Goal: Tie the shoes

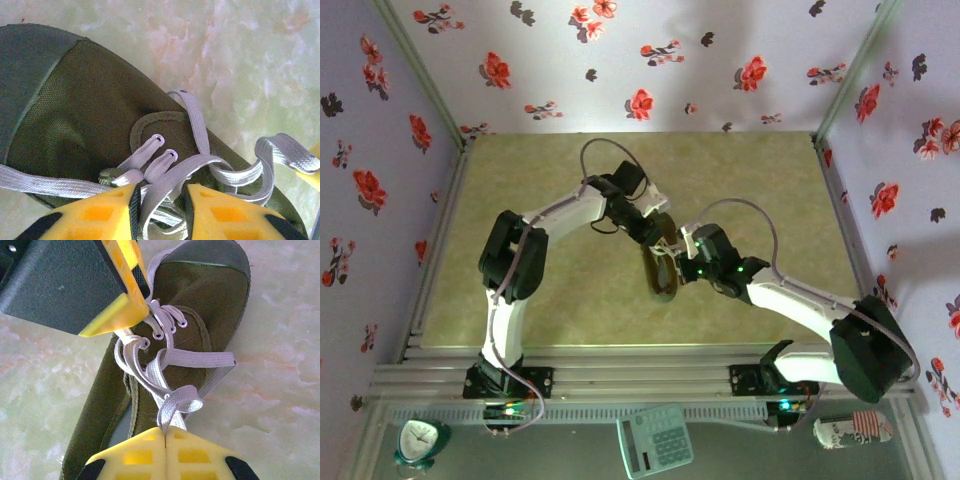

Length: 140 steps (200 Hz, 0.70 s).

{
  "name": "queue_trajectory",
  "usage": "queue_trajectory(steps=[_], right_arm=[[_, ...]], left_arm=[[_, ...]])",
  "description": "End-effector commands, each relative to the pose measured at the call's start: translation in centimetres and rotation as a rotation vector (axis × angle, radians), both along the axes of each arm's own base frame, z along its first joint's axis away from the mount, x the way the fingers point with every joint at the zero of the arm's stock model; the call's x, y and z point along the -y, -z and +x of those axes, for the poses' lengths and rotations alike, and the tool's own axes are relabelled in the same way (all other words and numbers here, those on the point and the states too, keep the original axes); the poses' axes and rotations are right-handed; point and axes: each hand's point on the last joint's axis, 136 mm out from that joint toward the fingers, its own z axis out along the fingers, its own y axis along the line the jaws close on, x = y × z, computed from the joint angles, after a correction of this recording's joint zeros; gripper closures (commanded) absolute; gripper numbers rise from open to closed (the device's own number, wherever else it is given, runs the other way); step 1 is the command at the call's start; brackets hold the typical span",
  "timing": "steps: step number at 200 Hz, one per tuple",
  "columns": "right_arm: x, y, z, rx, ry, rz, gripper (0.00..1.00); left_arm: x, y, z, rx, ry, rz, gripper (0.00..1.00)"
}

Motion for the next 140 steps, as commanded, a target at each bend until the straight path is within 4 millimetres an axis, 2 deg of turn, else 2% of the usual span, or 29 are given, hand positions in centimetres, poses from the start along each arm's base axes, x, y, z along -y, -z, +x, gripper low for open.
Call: queue_trajectory(steps=[1, 25, 62, 104, 140], right_arm=[[-0.5, -1.4, 0.4, 0.017, 0.003, 0.033, 1.00], [-0.5, -1.6, 0.4, 0.018, 0.004, 0.034, 1.00], [-0.5, -2.0, 0.6, 0.023, 0.021, 0.040, 1.00], [-0.2, -2.6, 1.1, 0.036, 0.065, 0.057, 1.00], [-0.3, -3.0, 1.5, 0.045, 0.081, 0.067, 1.00]], left_arm=[[0.7, -1.6, 0.0, 0.021, 0.008, -0.031, 0.74], [0.4, -2.9, 0.4, 0.055, -0.033, -0.042, 0.83], [-0.3, -3.9, 0.4, 0.116, -0.160, -0.029, 0.98], [-2.8, -4.3, 0.8, 0.164, -0.410, -0.014, 0.98], [-4.1, -3.6, 0.3, 0.140, -0.611, -0.016, 0.99]])
